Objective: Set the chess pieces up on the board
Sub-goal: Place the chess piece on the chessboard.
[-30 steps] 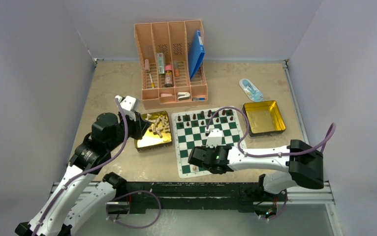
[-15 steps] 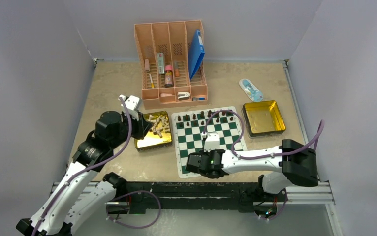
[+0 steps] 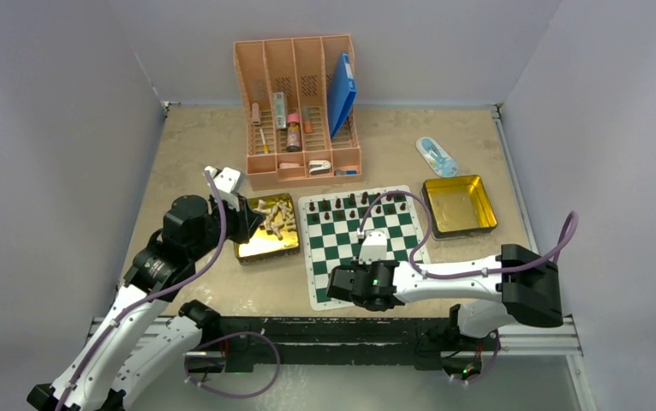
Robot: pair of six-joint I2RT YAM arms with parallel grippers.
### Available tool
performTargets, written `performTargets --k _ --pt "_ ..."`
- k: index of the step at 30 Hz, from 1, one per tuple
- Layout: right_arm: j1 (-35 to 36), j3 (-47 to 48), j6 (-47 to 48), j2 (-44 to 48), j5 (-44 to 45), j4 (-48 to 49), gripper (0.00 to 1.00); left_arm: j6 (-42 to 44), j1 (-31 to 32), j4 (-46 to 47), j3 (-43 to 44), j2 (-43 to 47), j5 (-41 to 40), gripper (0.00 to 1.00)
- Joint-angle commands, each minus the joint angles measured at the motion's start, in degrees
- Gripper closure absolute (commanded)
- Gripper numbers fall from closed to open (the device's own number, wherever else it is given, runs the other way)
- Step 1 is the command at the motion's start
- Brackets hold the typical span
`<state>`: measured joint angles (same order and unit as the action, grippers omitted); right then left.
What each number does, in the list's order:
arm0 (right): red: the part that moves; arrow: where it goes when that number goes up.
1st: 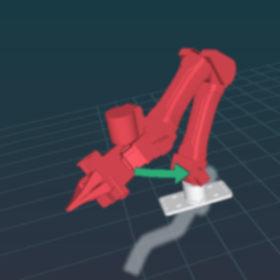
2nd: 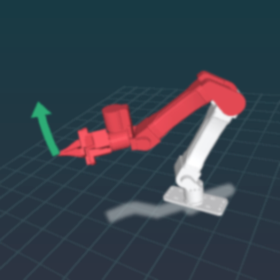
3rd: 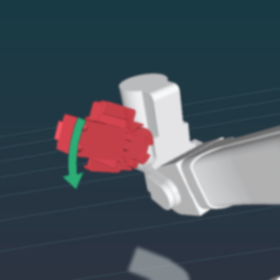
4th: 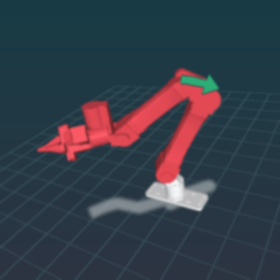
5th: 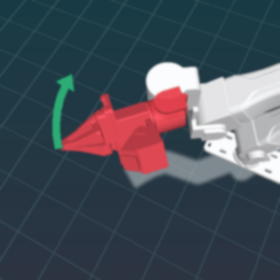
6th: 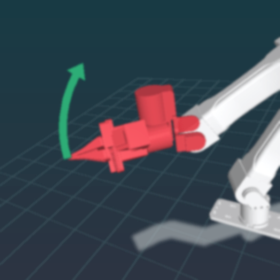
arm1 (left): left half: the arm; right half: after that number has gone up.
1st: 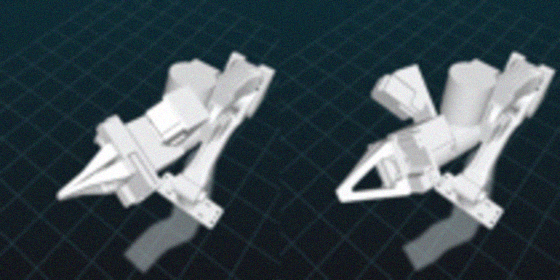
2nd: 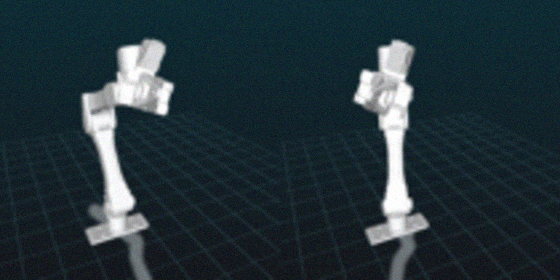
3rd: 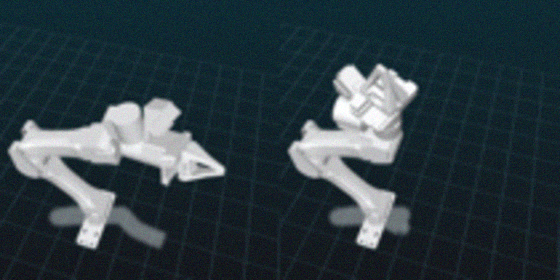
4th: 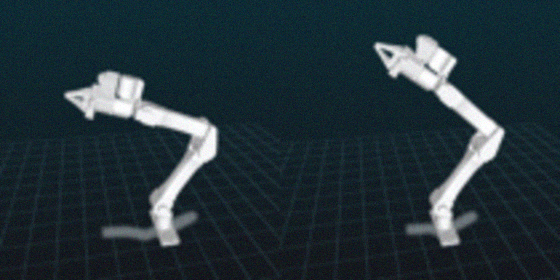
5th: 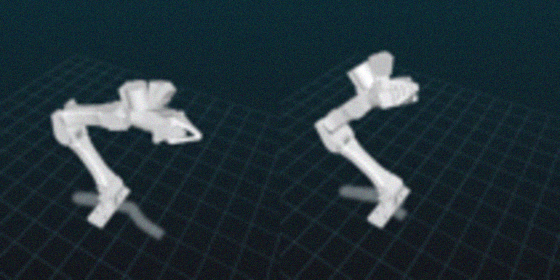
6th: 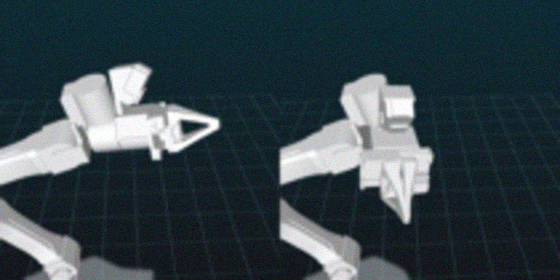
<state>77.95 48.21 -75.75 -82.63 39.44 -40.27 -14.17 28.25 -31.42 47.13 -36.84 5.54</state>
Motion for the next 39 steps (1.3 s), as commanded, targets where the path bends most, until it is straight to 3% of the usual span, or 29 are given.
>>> performTargets --k 1,19,30,39 --pt "0.2 -1.5 -0.4 1.5 1.5 -0.4 0.83 -0.1 -0.2 1.7 0.3 0.2 -0.2 1.0" --pt "0.2 -0.4 -0.4 -1.0 2.5 -0.2 0.79 0.0 -0.2 1.6 0.3 0.1 0.2 0.99" --pt "0.2 3.1 0.0 0.1 3.1 -2.0 0.57 -0.1 -0.2 1.7 0.3 -0.4 0.8 0.99" --pt "0.2 5.9 4.2 8.1 3.0 -1.2 0.53 -1.4 -0.2 0.6 1.1 -1.2 5.8 0.98"
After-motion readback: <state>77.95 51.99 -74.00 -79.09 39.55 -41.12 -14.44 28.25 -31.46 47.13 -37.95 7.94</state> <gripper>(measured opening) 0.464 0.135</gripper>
